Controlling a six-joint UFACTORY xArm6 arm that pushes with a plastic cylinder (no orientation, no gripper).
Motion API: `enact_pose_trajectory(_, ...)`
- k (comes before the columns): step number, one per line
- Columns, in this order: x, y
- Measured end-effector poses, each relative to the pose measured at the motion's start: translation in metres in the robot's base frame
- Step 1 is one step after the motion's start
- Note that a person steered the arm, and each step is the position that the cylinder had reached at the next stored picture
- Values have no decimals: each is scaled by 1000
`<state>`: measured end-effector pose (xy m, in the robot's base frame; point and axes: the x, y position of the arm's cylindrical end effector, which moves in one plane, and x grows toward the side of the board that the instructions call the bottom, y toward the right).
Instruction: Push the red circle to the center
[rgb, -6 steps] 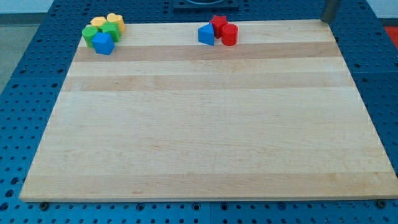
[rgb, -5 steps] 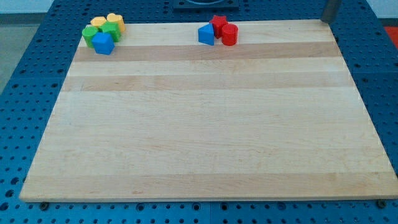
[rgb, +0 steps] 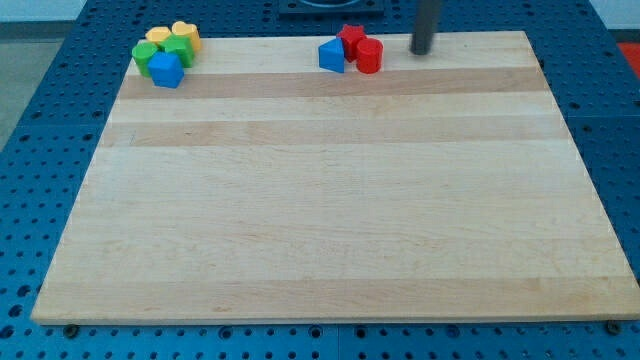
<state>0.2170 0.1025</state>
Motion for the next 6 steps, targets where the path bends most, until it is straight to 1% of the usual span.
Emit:
enact_pose_trajectory(1, -8, -48)
enact_pose_trajectory(2, 9, -72)
enact_pose_trajectory(3, 43, -72)
enact_pose_trajectory(4, 60, -54)
enact_pose_trajectory(5, 61, -47)
enact_pose_trajectory(6, 53, -37)
